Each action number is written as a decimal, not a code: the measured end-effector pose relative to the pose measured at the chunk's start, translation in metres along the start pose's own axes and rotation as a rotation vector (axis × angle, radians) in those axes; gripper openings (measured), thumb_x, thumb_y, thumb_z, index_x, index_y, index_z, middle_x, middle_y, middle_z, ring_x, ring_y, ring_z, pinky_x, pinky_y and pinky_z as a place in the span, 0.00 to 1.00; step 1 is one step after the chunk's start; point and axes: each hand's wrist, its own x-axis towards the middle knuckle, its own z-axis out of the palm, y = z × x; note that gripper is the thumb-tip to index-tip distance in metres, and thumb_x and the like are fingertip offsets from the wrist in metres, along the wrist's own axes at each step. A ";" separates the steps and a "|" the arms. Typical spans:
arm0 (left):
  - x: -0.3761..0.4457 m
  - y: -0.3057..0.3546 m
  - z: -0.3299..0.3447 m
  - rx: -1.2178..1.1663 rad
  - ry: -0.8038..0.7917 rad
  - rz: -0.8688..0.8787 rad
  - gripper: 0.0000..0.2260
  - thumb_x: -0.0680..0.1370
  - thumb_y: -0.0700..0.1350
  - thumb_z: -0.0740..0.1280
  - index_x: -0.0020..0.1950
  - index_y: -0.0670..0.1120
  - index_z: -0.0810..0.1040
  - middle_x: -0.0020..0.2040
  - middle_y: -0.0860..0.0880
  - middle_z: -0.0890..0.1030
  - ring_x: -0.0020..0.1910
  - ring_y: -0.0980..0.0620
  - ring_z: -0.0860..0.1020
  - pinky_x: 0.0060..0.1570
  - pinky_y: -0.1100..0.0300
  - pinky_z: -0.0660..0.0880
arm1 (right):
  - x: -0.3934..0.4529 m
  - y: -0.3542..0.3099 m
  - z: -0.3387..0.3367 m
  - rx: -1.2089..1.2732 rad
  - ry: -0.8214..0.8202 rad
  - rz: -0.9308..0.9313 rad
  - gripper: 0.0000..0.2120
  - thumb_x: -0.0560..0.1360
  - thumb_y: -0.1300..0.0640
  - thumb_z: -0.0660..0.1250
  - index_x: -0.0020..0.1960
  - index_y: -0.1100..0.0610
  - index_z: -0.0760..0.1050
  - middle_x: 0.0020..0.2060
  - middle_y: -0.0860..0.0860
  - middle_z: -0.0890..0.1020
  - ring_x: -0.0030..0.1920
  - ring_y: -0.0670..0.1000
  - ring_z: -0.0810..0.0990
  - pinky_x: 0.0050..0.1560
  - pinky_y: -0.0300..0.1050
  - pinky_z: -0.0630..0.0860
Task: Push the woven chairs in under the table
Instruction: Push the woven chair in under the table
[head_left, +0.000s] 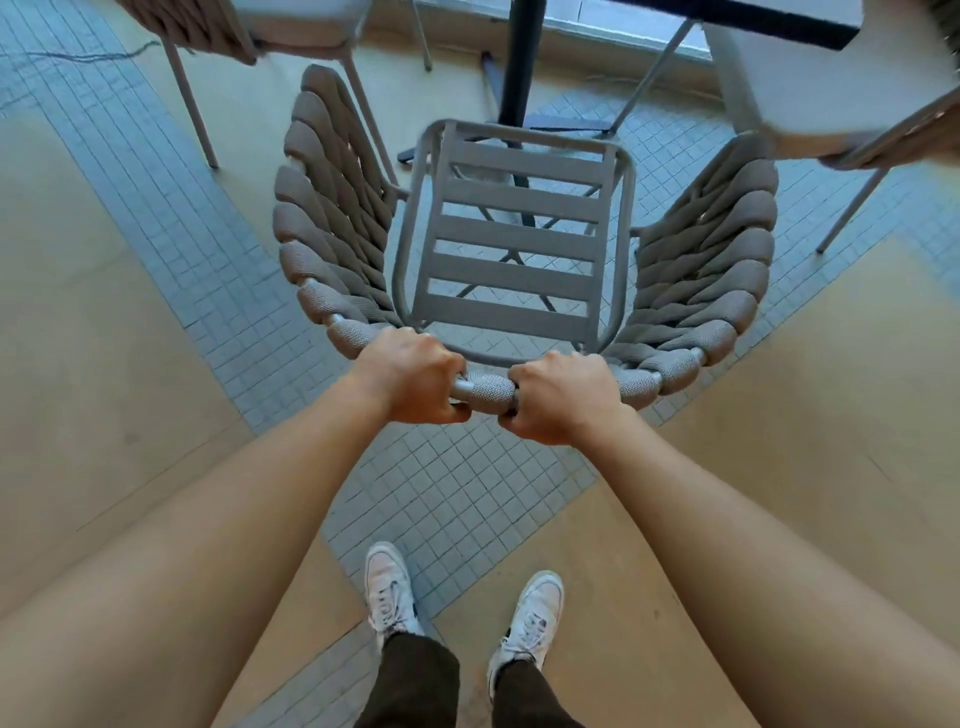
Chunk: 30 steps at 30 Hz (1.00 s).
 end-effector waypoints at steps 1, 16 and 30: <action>0.006 -0.005 -0.002 0.003 0.002 -0.004 0.19 0.70 0.68 0.63 0.47 0.55 0.81 0.38 0.53 0.81 0.35 0.49 0.77 0.38 0.57 0.74 | 0.006 0.000 -0.002 0.013 -0.003 0.042 0.13 0.69 0.37 0.63 0.42 0.45 0.71 0.31 0.45 0.70 0.34 0.55 0.74 0.35 0.47 0.67; 0.075 -0.073 -0.015 0.047 0.042 0.080 0.24 0.70 0.71 0.60 0.51 0.56 0.81 0.41 0.53 0.83 0.39 0.48 0.81 0.39 0.56 0.72 | 0.091 0.025 -0.035 -0.005 -0.005 0.139 0.15 0.66 0.35 0.61 0.41 0.45 0.76 0.28 0.44 0.70 0.31 0.54 0.74 0.33 0.46 0.67; 0.128 -0.112 -0.035 0.066 0.061 0.059 0.29 0.66 0.71 0.53 0.53 0.57 0.81 0.43 0.54 0.84 0.42 0.48 0.82 0.41 0.56 0.73 | 0.143 0.051 -0.059 0.011 0.007 0.129 0.18 0.68 0.35 0.60 0.42 0.47 0.78 0.29 0.45 0.73 0.30 0.52 0.73 0.33 0.45 0.69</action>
